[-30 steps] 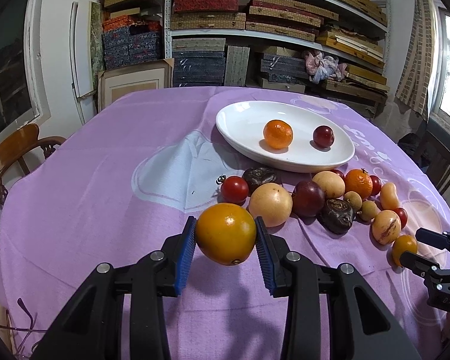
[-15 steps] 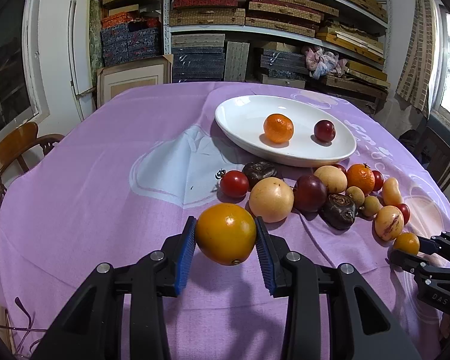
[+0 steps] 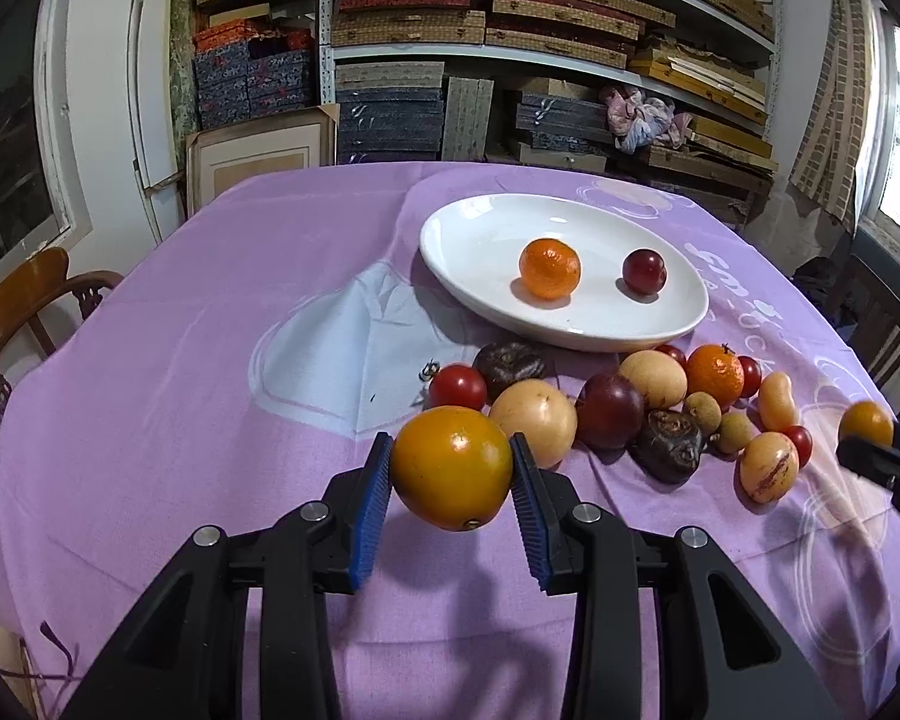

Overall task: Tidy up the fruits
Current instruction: 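Carry both yellow fruits onto the white plate and open both tools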

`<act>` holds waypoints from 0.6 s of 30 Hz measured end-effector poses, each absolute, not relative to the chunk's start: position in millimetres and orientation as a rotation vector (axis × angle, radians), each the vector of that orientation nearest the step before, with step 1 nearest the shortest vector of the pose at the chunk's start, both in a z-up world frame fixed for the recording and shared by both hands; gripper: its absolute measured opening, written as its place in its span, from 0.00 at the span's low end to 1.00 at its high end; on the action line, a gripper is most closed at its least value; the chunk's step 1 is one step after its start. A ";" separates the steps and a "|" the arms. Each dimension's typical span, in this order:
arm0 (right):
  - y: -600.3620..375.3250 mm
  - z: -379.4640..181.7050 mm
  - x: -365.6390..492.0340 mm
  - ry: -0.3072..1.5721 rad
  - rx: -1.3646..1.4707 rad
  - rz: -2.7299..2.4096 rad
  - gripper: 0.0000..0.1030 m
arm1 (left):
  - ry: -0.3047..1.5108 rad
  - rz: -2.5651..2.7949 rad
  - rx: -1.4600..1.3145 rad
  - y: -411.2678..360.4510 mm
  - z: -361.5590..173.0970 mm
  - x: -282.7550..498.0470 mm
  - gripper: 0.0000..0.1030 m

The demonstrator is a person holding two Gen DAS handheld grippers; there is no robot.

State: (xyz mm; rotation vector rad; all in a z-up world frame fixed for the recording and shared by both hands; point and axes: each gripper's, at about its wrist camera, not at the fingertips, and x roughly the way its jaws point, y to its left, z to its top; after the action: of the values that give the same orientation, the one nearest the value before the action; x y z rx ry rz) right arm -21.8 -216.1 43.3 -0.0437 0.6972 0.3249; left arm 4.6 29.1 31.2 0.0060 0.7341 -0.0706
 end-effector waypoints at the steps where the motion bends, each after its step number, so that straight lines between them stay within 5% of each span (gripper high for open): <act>1: -215.6 54.6 -15.4 0.670 -0.045 0.320 0.36 | 0.725 -0.071 0.020 25.9 37.3 9.6 0.38; 6: -202.1 77.5 38.8 0.635 -0.033 0.313 0.36 | 0.703 -0.078 0.048 3.0 59.5 54.3 0.38; 18: -157.2 26.8 142.1 0.773 -0.099 0.331 0.36 | 0.841 -0.079 0.022 -24.6 21.4 161.1 0.38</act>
State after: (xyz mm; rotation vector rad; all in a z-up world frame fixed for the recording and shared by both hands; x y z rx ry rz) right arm 142.1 -157.2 26.8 -0.0988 0.7733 0.3305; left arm 161.1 -24.6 21.4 0.0220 0.8411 -0.0794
